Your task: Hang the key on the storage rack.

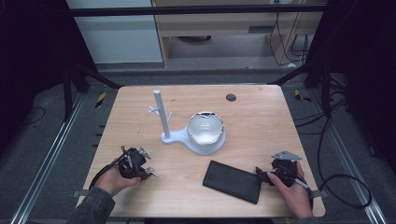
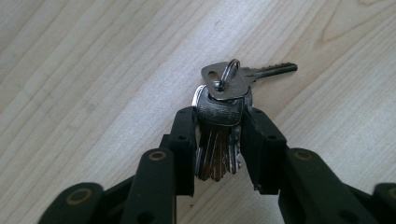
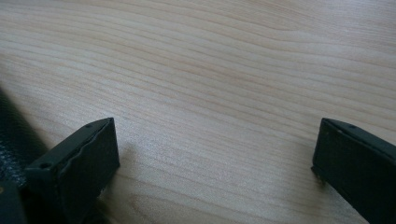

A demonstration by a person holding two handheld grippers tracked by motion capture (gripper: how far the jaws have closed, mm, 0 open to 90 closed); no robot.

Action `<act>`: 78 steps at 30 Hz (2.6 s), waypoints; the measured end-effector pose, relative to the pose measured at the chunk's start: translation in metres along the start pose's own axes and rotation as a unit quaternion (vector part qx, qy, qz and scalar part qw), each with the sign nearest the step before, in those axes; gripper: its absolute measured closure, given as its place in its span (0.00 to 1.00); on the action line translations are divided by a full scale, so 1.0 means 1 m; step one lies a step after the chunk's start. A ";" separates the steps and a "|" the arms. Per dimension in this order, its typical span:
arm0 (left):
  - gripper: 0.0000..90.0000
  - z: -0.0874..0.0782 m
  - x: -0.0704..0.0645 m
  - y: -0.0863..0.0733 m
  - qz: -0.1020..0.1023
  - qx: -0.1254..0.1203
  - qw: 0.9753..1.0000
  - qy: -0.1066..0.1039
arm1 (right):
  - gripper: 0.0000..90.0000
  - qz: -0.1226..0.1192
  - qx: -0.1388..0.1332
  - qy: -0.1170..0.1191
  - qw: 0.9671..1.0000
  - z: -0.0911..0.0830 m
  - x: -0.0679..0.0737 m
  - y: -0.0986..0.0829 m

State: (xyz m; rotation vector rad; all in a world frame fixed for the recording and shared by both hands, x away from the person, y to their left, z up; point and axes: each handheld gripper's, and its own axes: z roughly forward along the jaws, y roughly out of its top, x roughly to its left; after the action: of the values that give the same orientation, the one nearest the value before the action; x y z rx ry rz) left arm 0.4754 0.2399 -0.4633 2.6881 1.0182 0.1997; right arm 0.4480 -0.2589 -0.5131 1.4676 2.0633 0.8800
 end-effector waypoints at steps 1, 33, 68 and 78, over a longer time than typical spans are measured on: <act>0.66 -0.001 -0.001 -0.001 0.001 -0.001 1.000 0.000 | 0.01 0.000 0.000 0.000 1.000 0.000 0.000 0.000; 0.90 -0.012 -0.008 0.002 0.010 0.001 1.000 0.006 | 0.01 -0.001 -0.001 -0.001 1.000 0.000 0.000 0.000; 1.00 -0.111 0.003 0.028 0.029 -0.058 0.998 0.024 | 0.01 -0.002 -0.002 -0.002 1.000 0.000 0.001 0.000; 1.00 -0.170 0.009 0.072 0.029 -0.078 0.994 0.070 | 0.01 -0.001 0.000 -0.002 1.000 0.000 0.001 0.000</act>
State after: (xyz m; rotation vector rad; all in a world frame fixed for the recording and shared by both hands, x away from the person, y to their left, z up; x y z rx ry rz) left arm 0.4898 0.2266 -0.2794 2.5934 0.9210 0.4664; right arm 0.4477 -0.2583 -0.5132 1.4663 2.0610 0.8765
